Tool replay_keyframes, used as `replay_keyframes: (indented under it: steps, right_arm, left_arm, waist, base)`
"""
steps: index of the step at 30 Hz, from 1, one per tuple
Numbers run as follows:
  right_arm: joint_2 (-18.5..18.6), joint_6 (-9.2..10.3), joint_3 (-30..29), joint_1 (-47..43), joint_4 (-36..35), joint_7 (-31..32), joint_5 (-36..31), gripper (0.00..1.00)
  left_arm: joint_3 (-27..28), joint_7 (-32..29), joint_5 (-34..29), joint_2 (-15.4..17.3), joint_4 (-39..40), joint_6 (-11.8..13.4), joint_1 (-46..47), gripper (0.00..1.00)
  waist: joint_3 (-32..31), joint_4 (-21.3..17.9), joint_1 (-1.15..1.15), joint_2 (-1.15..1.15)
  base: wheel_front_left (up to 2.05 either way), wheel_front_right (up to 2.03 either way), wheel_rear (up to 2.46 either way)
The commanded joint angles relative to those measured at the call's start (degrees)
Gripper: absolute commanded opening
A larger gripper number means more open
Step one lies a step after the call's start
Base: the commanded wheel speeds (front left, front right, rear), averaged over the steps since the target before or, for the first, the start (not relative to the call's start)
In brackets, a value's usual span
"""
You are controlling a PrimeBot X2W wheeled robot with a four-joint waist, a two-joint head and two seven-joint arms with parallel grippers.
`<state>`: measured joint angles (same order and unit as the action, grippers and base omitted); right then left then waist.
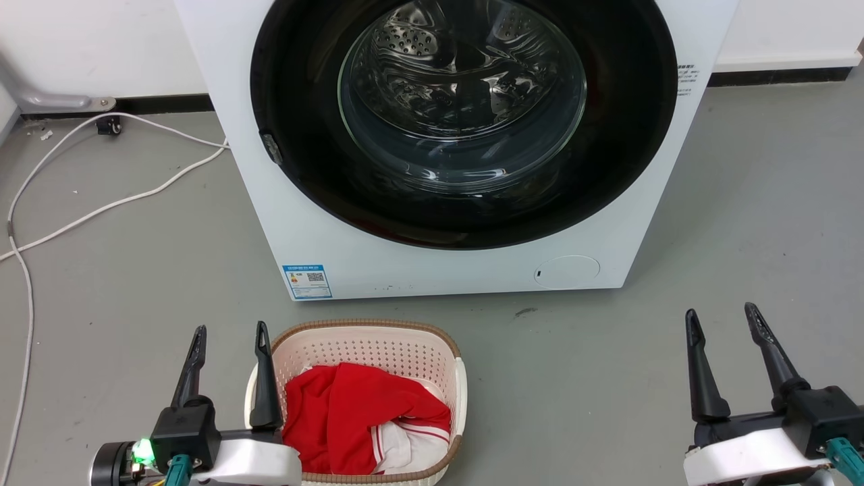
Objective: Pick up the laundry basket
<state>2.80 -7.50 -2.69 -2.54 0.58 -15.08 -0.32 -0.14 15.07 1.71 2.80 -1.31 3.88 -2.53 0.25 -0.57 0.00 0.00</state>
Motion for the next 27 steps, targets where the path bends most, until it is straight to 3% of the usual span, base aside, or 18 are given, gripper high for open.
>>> replay_keyframes:
  steps: [1, 19, 27]
  right_arm:
    - [0.15, 0.02, 0.05, -0.44, 0.14, -0.14, 0.31, 1.00]
    - [0.15, 0.02, 0.46, -0.32, 0.37, -0.14, 1.40, 1.00]
    - [0.14, 0.02, 2.97, 1.59, 2.59, -0.13, 1.94, 1.00]
  left_arm:
    - [0.02, 0.16, -0.09, 0.16, 0.05, 0.20, -0.63, 1.00]
    - [1.34, 0.16, -0.48, 0.16, -1.15, 0.68, -0.30, 1.00]
    - [3.77, 0.16, -0.27, 1.30, -5.51, -0.86, 2.14, 1.00]
  waist:
    - [0.00, 0.01, 0.00, 0.00]
    - [0.69, 0.12, 0.00, 0.00]
    - [2.39, 0.42, 0.00, 0.00]
  base:
    - [0.00, 0.00, 0.00]
    - [0.00, 0.00, 0.00]
    - [0.00, 0.00, 0.00]
